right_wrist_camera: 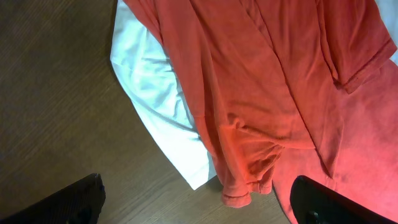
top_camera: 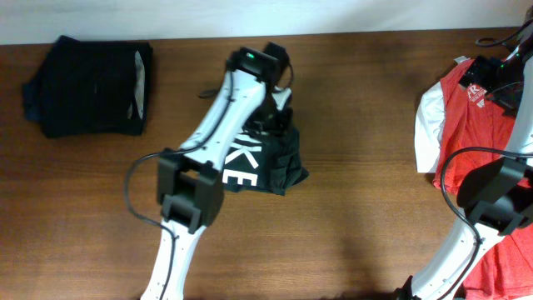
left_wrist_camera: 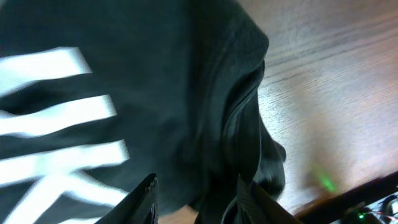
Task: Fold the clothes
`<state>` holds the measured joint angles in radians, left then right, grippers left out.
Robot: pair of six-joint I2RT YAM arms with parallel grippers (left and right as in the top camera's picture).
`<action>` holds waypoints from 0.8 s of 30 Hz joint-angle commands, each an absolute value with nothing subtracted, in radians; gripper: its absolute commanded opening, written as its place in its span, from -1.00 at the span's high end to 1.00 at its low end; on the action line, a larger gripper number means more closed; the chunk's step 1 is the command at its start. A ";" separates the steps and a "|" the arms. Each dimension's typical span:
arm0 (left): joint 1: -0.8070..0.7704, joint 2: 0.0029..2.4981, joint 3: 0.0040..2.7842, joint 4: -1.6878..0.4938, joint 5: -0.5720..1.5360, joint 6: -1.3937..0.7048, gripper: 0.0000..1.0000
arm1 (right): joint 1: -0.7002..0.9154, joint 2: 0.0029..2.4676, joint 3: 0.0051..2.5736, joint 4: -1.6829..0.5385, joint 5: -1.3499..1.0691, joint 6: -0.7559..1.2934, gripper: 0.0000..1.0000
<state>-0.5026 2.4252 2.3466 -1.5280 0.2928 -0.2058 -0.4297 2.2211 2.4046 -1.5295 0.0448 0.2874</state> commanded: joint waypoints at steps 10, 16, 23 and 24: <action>-0.678 2.564 2.527 -1.597 0.215 -0.232 0.33 | -0.432 2.213 2.409 -1.530 0.058 0.293 -0.97; -0.630 2.638 2.585 -1.508 0.141 -0.321 0.12 | -0.432 2.213 2.409 -1.530 0.058 0.293 -0.98; -0.673 2.667 2.585 -1.281 0.141 -0.321 0.11 | -0.432 2.213 2.409 -1.530 0.058 0.293 -0.97; -0.675 2.667 2.585 -1.270 0.141 -0.321 0.10 | -0.432 2.213 2.409 -1.530 0.057 0.293 -0.97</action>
